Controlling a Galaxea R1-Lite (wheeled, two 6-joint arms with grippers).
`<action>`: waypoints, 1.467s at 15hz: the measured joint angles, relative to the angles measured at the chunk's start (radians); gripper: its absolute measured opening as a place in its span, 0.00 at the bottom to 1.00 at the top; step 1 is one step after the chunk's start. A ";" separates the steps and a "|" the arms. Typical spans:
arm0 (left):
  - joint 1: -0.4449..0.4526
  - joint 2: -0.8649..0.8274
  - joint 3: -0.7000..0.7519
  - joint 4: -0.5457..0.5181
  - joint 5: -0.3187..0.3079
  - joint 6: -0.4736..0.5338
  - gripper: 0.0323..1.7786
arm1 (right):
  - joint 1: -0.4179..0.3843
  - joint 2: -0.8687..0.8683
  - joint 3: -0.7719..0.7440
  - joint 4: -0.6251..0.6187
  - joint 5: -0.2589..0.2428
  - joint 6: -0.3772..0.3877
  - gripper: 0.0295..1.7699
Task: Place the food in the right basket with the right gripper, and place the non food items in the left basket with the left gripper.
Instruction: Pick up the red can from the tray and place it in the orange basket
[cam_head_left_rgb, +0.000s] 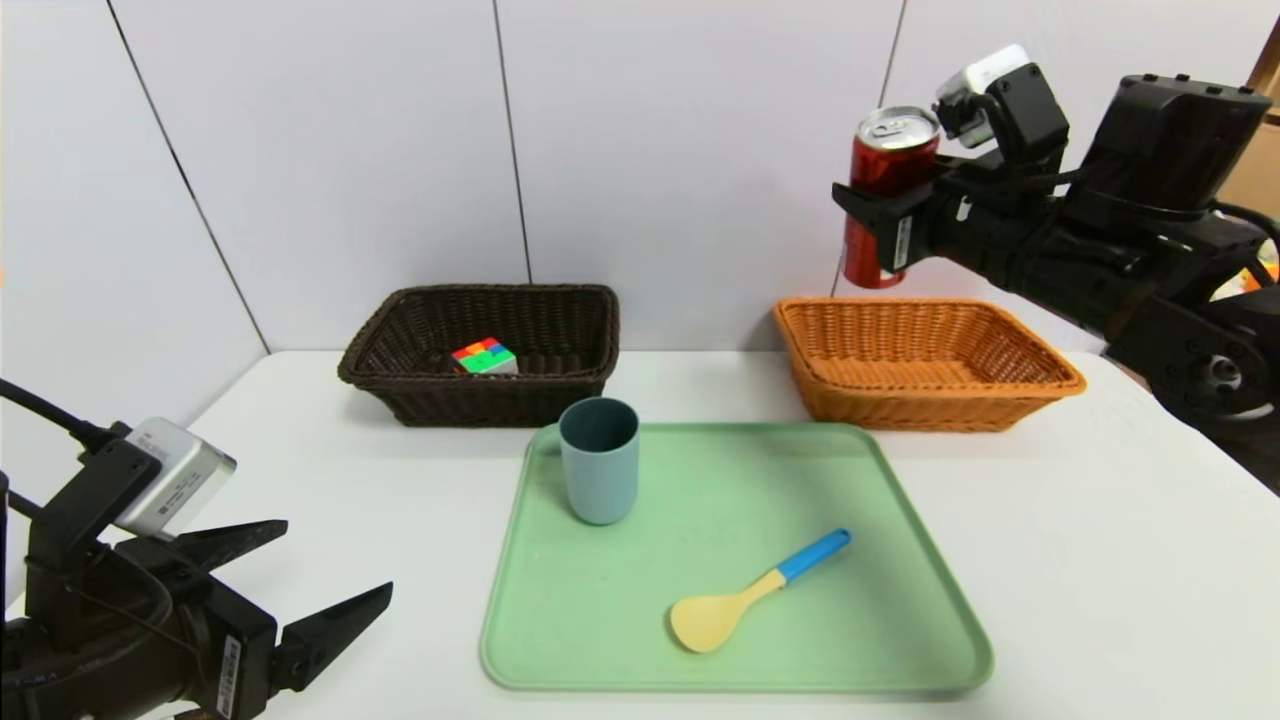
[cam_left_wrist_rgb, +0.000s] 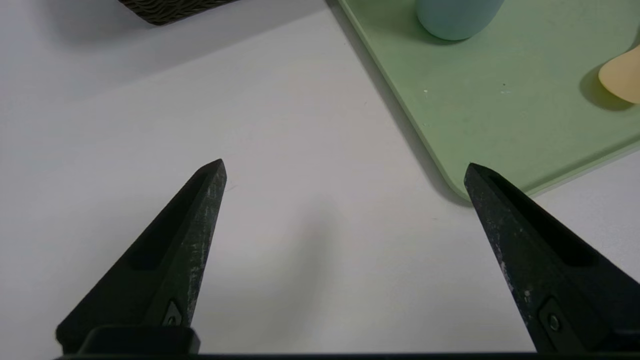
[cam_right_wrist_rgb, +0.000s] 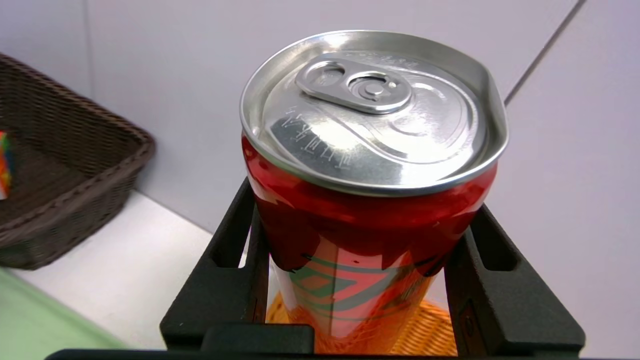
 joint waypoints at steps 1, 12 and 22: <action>0.000 0.000 0.000 0.000 0.000 0.000 0.95 | -0.019 0.015 -0.020 0.001 0.000 -0.003 0.52; 0.000 -0.001 0.004 0.000 0.000 -0.003 0.95 | -0.100 0.162 -0.148 0.012 -0.121 0.097 0.51; 0.000 -0.001 0.021 -0.001 0.000 -0.006 0.95 | -0.096 0.216 -0.067 -0.019 -0.160 0.156 0.51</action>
